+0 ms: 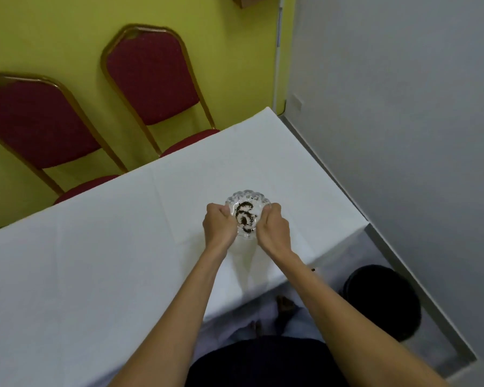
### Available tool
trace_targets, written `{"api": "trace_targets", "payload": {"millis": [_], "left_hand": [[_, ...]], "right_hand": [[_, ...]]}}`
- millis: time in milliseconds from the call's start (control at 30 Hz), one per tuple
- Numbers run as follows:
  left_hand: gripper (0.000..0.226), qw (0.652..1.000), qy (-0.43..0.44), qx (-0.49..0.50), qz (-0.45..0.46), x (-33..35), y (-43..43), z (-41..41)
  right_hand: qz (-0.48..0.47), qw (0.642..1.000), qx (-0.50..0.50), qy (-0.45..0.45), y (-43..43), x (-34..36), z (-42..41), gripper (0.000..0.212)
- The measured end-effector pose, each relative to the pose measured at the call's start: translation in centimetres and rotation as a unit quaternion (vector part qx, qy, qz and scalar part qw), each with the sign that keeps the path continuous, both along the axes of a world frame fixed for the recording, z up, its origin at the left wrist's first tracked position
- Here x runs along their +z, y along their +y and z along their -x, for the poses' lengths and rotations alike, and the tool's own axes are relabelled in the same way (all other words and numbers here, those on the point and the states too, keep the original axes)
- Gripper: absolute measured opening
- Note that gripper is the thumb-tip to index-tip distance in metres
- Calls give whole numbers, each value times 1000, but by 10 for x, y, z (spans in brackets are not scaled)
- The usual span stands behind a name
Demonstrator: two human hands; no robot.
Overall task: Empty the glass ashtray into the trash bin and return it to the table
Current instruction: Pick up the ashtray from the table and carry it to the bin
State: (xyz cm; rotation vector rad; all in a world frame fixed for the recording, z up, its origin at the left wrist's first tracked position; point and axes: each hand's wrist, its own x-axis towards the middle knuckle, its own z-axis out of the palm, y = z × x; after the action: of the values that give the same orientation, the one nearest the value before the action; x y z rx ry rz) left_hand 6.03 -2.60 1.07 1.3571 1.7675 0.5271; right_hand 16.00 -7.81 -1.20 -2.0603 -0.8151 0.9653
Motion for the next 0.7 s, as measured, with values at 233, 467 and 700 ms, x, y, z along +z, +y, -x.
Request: {"api": "trace_targets", "payload": {"millis": [233,467,700], "left_hand": [[24,981,-12,-186,-45,15,-42,-37],[24,888,-14,-437,-142,7,-103,-96],[30,830,-44,-535,-152,-19,-186,-164]], "right_hand": [[-73,973,-220,-11,-69,6,-16,39],[-50,922,-380,-54,-157,8,-58,43],[-31,864,-500,-52,-249,8,-102,40]]}}
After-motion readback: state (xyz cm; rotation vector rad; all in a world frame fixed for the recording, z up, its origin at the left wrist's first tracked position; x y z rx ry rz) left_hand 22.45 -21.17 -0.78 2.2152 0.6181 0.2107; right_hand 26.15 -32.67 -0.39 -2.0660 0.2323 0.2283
